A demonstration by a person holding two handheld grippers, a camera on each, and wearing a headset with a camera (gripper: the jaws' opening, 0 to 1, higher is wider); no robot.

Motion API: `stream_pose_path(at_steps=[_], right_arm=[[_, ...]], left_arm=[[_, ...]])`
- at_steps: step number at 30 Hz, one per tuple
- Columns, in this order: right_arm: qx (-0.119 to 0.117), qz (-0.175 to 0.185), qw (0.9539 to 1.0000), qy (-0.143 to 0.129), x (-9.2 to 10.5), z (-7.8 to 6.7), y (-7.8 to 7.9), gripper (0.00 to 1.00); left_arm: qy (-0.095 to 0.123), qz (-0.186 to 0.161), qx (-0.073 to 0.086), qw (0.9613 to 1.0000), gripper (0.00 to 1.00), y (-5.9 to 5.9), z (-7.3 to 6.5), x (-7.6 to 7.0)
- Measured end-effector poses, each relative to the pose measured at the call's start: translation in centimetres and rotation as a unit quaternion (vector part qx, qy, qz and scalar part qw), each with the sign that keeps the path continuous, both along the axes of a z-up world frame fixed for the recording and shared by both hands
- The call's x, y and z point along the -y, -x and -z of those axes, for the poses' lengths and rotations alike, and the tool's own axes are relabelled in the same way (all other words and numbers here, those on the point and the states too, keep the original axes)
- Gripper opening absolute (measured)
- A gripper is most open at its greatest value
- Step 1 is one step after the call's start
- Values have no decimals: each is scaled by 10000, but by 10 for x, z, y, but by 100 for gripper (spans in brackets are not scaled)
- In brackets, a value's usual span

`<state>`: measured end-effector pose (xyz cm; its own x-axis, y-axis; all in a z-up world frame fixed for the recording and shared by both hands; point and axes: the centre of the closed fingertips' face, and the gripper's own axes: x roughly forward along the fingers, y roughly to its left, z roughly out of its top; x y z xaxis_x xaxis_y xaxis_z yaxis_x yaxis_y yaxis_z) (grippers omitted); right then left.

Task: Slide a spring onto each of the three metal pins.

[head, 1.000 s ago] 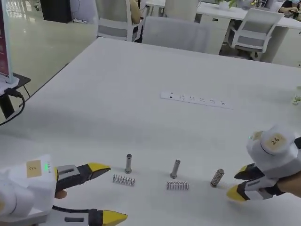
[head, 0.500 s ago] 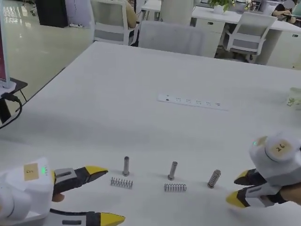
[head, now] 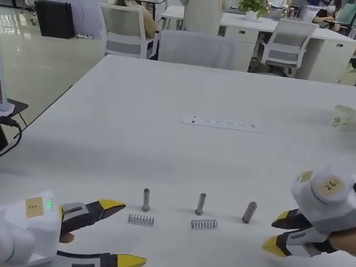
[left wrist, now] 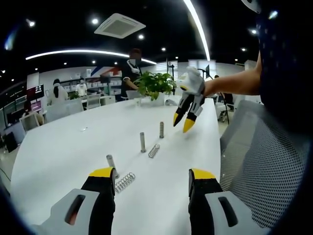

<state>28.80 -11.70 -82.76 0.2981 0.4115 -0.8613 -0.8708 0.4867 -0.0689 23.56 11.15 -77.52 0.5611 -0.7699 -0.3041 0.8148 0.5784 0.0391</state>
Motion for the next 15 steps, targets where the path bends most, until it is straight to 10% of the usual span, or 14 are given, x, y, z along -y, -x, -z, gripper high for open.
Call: stream_pose_path(at_steps=[15], right_arm=[[-35, -139, 9998, -114, -15, -2, 8, 29]], left_arm=[[-35, 38, -3, 10000, 55, 1, -2, 1]])
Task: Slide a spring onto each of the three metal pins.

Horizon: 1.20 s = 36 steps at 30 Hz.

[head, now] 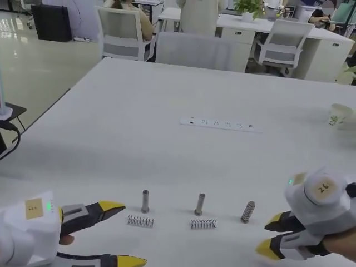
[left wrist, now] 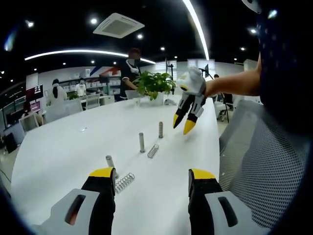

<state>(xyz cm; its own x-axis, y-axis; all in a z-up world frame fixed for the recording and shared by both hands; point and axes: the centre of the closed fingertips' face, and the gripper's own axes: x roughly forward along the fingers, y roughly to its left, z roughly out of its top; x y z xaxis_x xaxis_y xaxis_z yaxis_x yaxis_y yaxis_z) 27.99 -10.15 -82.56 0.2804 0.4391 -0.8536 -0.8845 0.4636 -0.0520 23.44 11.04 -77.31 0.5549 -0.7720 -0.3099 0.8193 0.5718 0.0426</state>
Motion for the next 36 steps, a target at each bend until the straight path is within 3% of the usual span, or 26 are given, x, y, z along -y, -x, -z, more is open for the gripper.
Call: stream_pose_path(at_steps=[10, 17, 26, 36], right_arm=[[-23, -199, 9998, -57, -17, -2, 3, 28], [-25, -477, 9988, -108, -40, -4, 2, 27], [0, -784, 9969, -118, -67, -2, -6, 27], [-11, -934, 9956, -99, -81, 6, -19, 24]], left_arm=[[-21, 31, -15, 10000, 55, 1, 0, 2], [-15, 34, -10, 10000, 55, 1, -1, 3], [-2, -12, -15, 10000, 55, 2, -1, 0], [9, -41, -28, 10000, 54, 1, -1, -1]])
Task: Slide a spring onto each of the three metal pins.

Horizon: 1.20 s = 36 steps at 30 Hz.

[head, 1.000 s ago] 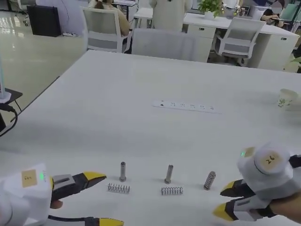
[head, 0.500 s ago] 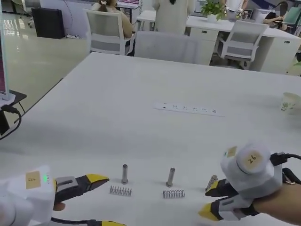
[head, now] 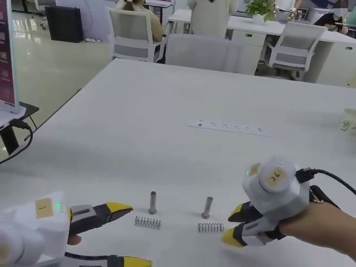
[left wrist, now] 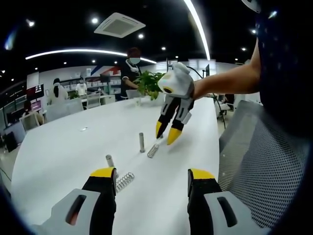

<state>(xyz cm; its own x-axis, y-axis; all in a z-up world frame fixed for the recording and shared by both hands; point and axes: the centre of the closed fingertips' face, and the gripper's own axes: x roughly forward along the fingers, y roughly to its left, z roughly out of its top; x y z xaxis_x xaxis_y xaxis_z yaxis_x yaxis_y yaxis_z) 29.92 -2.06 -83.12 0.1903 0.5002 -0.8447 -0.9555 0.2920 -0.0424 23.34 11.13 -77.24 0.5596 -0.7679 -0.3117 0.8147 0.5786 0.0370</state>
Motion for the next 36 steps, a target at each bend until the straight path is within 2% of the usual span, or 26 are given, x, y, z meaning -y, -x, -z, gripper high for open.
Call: stream_pose_path(at_steps=[9, 17, 36], right_arm=[[-47, -26, 10000, 19, -5, 9, -9, 22], [-81, -117, 9998, 124, -6, 19, -11, 20], [-93, -386, 9987, 321, -9, 28, -11, 13]], left_arm=[[16, 5, -19, 10000, 53, -1, 1, 2], [31, -5, -39, 10000, 53, 1, -1, 7], [69, 13, -70, 10000, 51, -2, 2, 4]])
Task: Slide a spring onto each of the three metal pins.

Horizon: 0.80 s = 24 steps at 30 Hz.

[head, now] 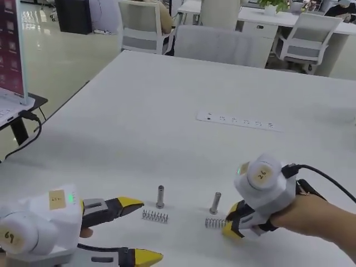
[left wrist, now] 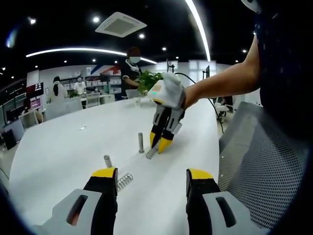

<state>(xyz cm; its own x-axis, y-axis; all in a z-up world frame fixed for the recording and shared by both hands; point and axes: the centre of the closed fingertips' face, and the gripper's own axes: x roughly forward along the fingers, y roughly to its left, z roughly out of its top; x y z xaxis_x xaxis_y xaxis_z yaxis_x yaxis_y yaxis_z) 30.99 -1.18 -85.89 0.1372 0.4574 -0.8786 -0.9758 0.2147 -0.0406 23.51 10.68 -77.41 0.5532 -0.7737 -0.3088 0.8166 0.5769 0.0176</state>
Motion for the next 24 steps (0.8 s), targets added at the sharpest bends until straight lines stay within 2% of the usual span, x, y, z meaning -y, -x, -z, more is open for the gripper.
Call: stream_pose_path(at_steps=[12, 24], right_arm=[[73, -155, 9998, 68, 0, 0, 3, 9], [80, -359, 9993, -6, -2, -11, 17, 9]], left_arm=[[-5, 48, 1, 10000, 51, 0, -1, 2], [-2, 236, -25, 9997, 48, 2, 0, 11]])
